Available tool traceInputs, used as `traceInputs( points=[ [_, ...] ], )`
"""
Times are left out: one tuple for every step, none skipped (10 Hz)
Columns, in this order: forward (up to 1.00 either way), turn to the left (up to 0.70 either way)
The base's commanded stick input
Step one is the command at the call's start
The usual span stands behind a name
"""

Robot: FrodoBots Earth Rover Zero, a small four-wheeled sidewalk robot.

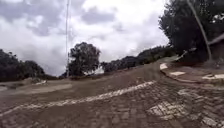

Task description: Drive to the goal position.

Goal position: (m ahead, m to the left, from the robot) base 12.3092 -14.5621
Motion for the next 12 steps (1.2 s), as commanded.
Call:
traceInputs(
  points=[
    [0.7, 0.0],
    [0.7, 0.0],
    [0.7, 0.0],
    [0.7, 0.0],
    [0.7, 0.0],
    [0.7, 0.0],
    [0.7, 0.0],
    [0.7, 0.0],
    [0.7, -0.23],
    [0.7, -0.27],
    [0.7, -0.04],
    [0.7, 0.0]
  ],
)
